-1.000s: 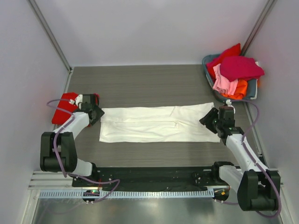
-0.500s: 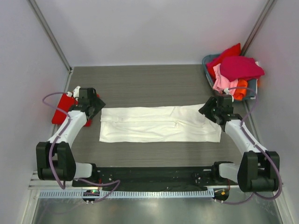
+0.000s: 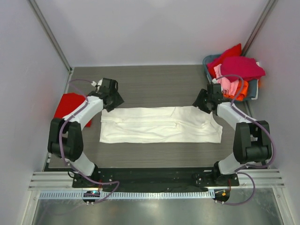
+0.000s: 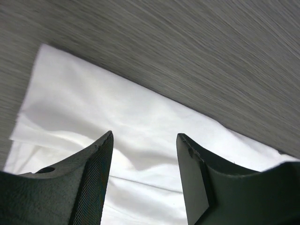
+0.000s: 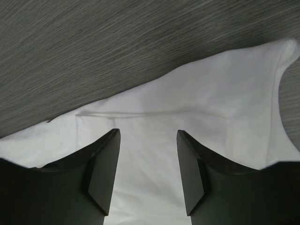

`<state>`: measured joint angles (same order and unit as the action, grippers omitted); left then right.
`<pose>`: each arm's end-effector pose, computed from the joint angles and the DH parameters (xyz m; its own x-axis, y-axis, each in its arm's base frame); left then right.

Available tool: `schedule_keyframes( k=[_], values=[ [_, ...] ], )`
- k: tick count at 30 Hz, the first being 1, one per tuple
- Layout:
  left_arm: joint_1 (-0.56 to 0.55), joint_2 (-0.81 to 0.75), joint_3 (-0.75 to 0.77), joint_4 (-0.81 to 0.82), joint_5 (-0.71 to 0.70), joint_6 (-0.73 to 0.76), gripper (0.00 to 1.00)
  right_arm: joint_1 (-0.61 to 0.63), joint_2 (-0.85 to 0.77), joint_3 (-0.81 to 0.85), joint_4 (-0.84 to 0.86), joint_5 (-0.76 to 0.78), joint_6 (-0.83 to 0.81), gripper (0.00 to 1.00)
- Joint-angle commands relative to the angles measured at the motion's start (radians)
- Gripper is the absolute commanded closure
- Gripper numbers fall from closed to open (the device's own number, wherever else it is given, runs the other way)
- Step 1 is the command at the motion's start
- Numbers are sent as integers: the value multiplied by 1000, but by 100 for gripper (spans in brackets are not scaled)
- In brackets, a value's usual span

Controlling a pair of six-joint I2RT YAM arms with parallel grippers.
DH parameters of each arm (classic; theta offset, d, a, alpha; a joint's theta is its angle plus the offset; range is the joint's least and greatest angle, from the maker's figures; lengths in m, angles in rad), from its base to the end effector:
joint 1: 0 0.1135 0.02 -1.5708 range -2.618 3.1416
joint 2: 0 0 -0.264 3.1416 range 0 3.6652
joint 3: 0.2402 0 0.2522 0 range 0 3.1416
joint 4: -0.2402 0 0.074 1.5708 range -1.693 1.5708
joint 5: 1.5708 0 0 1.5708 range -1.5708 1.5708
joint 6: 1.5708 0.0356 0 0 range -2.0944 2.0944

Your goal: Fold and stack the t-shirts

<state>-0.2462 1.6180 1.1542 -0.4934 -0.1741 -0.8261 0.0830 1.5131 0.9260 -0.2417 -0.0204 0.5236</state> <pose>0.3324 -0.0772 0.2321 -0.6428 -0.5852 -0.4944 -0.4859 0.8104 -0.3274 0.3149 0.0269 0.2105 -0.6845 0.4447 -0.5777 0.2836 0.8924 0.3509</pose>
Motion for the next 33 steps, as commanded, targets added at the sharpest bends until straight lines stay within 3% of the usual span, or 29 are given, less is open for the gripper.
schedule_keyframes(
  k=[1, 12, 23, 26, 31, 33],
  values=[
    [-76, 9, 71, -7, 1, -7, 42, 26, 48, 69, 5, 54, -42, 43],
    [-252, 209, 237, 42, 120, -15, 42, 141, 228, 198, -68, 85, -116, 41],
    [-265, 408, 315, 249, 254, 110, 43, 192, 268, 169, -74, 109, -146, 41],
    [-268, 428, 302, 308, 292, 99, 44, 195, 246, 143, -73, 106, -142, 47],
    [-288, 441, 251, 446, 309, 99, 45, 195, 145, 88, -70, 109, -140, 70],
    [-289, 441, 234, 489, 320, 94, 45, 196, 121, 73, -70, 94, -140, 73]
  ],
)
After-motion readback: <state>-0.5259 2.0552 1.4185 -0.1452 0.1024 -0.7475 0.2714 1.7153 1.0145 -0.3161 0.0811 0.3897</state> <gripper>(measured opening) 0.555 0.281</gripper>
